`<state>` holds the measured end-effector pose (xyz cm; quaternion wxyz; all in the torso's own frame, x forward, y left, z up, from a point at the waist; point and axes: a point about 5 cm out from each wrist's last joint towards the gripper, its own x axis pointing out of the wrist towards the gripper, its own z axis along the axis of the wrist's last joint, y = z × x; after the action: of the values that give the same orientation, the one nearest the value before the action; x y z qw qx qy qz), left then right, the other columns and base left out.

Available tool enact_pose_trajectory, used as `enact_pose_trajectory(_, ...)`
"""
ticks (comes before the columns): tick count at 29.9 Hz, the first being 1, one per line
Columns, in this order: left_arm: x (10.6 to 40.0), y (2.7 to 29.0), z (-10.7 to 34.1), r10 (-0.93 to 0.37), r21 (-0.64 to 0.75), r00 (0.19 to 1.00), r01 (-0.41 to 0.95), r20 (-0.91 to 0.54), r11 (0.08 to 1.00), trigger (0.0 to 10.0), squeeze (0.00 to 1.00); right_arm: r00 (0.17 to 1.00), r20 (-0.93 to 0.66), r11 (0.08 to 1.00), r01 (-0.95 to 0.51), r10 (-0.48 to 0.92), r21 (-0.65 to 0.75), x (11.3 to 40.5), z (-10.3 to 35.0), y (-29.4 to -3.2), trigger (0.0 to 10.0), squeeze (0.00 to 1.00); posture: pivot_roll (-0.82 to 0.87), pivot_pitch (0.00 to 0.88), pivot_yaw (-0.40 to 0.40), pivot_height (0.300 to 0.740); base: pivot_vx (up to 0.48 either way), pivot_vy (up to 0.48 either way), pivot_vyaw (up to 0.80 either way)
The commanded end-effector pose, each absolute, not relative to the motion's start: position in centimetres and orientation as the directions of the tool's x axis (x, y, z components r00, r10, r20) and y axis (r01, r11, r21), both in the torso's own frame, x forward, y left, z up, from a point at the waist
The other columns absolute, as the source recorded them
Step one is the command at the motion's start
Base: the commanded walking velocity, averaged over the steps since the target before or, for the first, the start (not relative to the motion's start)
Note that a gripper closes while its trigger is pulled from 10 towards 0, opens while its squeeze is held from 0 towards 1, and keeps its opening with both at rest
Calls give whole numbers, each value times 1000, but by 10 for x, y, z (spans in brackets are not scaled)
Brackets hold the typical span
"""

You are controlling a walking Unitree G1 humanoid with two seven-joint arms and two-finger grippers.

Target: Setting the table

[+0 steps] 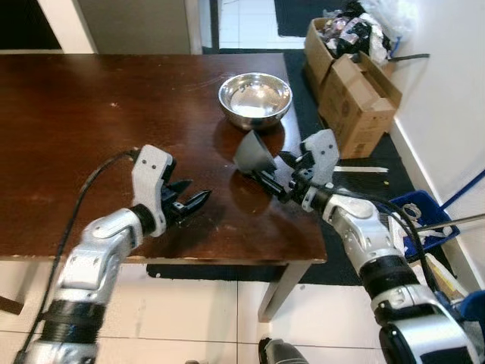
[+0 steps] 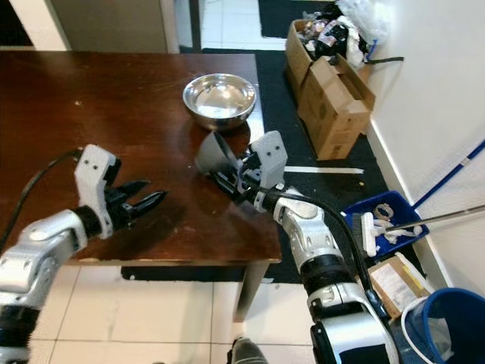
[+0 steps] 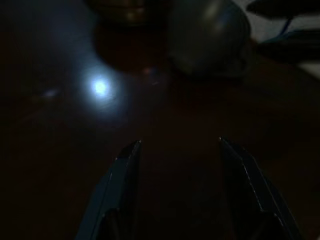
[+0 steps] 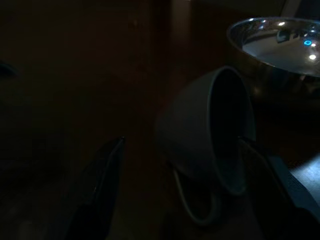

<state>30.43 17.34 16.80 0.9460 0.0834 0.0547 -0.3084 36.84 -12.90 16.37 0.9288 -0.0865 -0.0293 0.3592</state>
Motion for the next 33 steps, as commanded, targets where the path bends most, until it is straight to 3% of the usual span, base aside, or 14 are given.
enact_pose_trajectory(1,299,170,166,-592,151,788,614,-169,775,10000,0,733,-28,712,-668,680,-216,369,163,-128,10000,0,-27,133,25,740,0,0,0)
enact_pose_trajectory(6,294,175,169,-581,152,796,603,-170,783,10000,0,756,-41,716,-635,653,-291,376,169,-132,10000,0,-10,151,28,740,0,0,0)
enact_pose_trajectory(17,281,181,170,-567,165,798,600,-205,783,10000,0,755,-40,727,-643,654,-240,381,169,-138,10000,0,30,192,43,740,0,0,0)
enact_pose_trajectory(18,280,182,170,-567,164,797,600,-208,783,10000,0,751,-37,726,-648,659,-228,381,170,-138,9490,0,33,196,45,740,0,0,0)
enact_pose_trajectory(20,280,182,170,-566,164,797,600,-210,783,10000,0,749,-35,726,-651,662,-222,382,170,-138,9490,0,34,197,45,740,0,0,0)
enact_pose_trajectory(21,279,183,170,-566,164,797,600,-213,783,10000,0,738,-37,717,-665,674,-211,382,169,-137,5333,0,39,203,44,740,0,0,0)
enact_pose_trajectory(24,278,182,171,-564,164,797,599,-215,784,10000,0,719,-46,698,-686,693,-205,381,168,-134,4941,0,45,204,42,740,0,0,0)
enact_pose_trajectory(25,278,182,172,-564,164,797,599,-215,784,10000,0,717,-49,695,-689,696,-207,381,168,-134,3373,0,45,204,42,740,0,0,0)
enact_pose_trajectory(26,278,183,172,-561,164,799,596,-216,786,10000,0,702,-58,679,-703,710,-209,381,166,-131,353,0,52,205,40,740,0,0,0)
enact_pose_trajectory(27,277,183,172,-559,164,800,594,-217,788,10000,0,695,-60,672,-711,716,-209,381,166,-129,0,0,57,205,38,740,0,0,0)
enact_pose_trajectory(33,275,183,170,-549,160,805,587,-225,794,10000,0,674,-49,654,-729,737,-203,381,167,-123,0,0,53,195,31,740,0,0,0)
